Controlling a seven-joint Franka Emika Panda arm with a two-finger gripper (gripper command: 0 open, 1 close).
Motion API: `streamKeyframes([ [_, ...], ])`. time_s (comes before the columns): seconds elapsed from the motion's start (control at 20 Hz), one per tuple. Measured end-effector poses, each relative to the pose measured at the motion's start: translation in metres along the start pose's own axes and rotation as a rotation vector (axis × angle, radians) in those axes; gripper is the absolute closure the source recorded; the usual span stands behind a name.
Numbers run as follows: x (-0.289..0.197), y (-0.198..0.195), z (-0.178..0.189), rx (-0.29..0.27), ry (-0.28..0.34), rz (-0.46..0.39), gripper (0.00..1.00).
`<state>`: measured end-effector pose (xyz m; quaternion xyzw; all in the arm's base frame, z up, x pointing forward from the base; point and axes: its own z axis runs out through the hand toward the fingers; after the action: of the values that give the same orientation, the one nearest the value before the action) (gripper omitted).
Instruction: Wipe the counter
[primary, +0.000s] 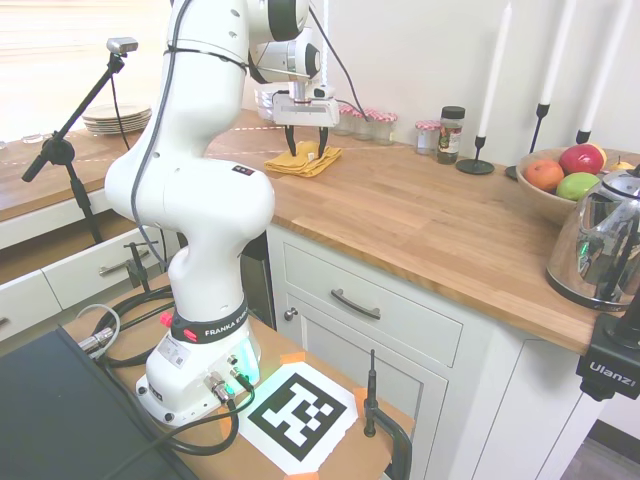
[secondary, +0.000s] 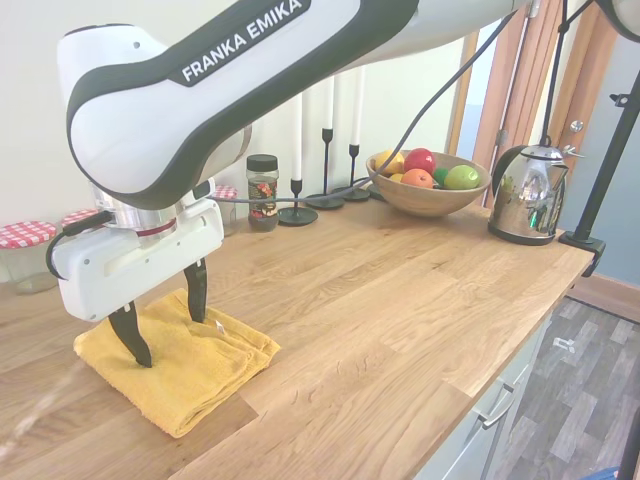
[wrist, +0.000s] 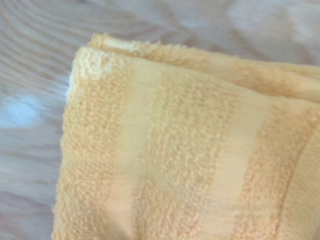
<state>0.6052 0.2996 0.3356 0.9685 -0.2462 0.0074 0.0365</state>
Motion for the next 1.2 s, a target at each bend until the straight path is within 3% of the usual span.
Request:
streamKeyframes([
  [0.1,-0.001,-0.001,0.001,-0.005,0.003,0.0,0.0],
  [0.15,-0.001,-0.001,0.001,-0.006,0.004,0.001,1.0],
  [1.2,0.019,0.012,0.003,0.002,0.0,0.062,1.0],
])
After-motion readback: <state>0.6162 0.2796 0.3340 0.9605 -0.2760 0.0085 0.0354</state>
